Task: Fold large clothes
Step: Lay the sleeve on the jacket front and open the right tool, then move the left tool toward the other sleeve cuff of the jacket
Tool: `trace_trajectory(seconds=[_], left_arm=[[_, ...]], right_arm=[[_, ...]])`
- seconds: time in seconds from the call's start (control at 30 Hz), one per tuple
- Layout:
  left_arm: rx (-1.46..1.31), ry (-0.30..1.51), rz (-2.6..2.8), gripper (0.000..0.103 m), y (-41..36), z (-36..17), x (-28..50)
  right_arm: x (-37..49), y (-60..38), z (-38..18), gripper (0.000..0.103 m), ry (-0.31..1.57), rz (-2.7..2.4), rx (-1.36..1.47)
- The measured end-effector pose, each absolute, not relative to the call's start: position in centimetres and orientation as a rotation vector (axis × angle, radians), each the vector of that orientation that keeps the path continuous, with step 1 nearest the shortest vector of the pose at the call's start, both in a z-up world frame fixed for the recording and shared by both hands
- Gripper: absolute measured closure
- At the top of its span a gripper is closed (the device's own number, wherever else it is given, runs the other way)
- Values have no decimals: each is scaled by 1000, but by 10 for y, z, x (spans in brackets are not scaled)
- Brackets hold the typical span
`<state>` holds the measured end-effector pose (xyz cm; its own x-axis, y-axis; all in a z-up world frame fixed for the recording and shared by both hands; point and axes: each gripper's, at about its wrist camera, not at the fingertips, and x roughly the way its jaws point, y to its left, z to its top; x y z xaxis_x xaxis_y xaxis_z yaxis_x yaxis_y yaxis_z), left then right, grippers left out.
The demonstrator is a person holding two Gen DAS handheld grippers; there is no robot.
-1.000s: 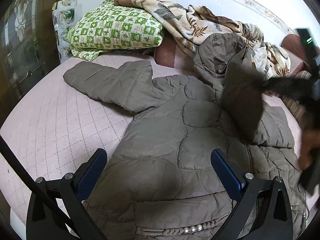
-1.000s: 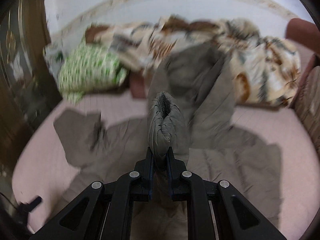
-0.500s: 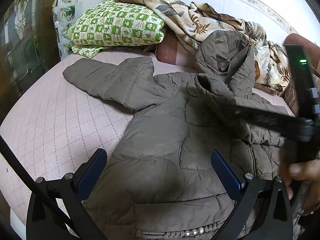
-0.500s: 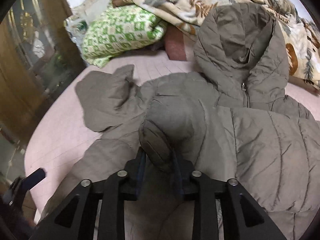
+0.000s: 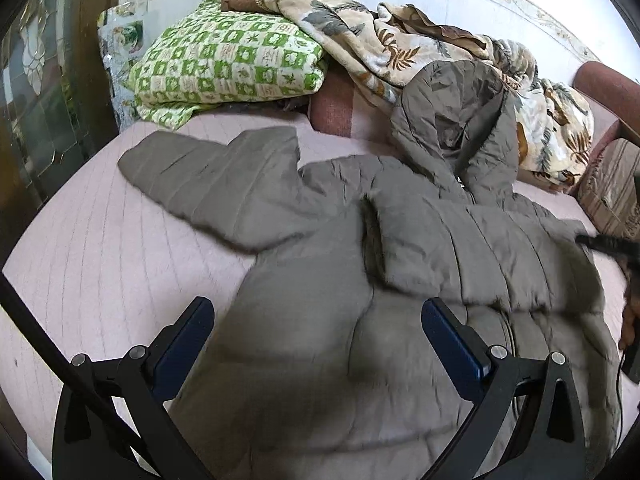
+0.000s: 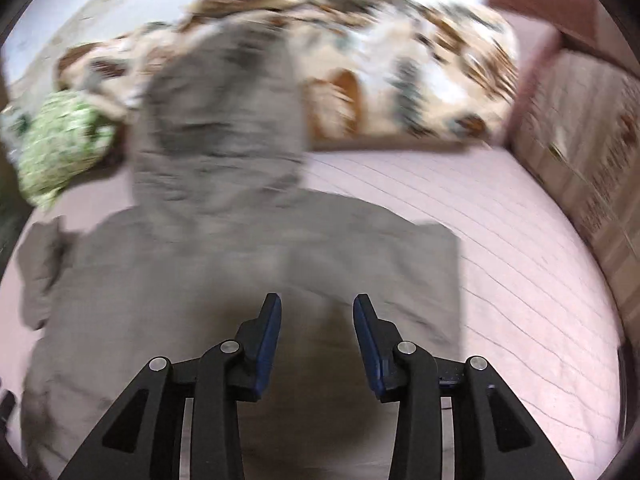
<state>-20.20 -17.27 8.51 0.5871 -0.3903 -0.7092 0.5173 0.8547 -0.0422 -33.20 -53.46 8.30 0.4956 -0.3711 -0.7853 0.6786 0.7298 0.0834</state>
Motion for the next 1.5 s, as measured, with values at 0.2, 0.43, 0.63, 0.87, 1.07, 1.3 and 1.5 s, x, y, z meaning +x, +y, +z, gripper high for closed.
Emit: trace_trajectory(seconds=[0.2,0.43,0.63,0.87,1.07,1.3,1.5], left_arm=[[235,875,-500,0,-216,62,-172],[286,927,-503,0,-230,47,-164],[279,864,-460,0,-219,58,-164],[303,911,-447,0,-209,48,-156],[293,867,-464,0,-198,58,-165],[278,770,-467,0,-185,78,-179],[268,711,-464,0,-177,87,-189]], right_arm=[[-338,-561,24,61,965,-640,508],[-328,-533,56,61,931,-721,315],[-286,-458,85,60,860,-432,284],[-226,-403,38,59,990,-349,255],[-240,-400,53,59,946,-327,286],[-315,-359,80,47,909,-268,289],[-358,-339,45,42,957,-281,271]])
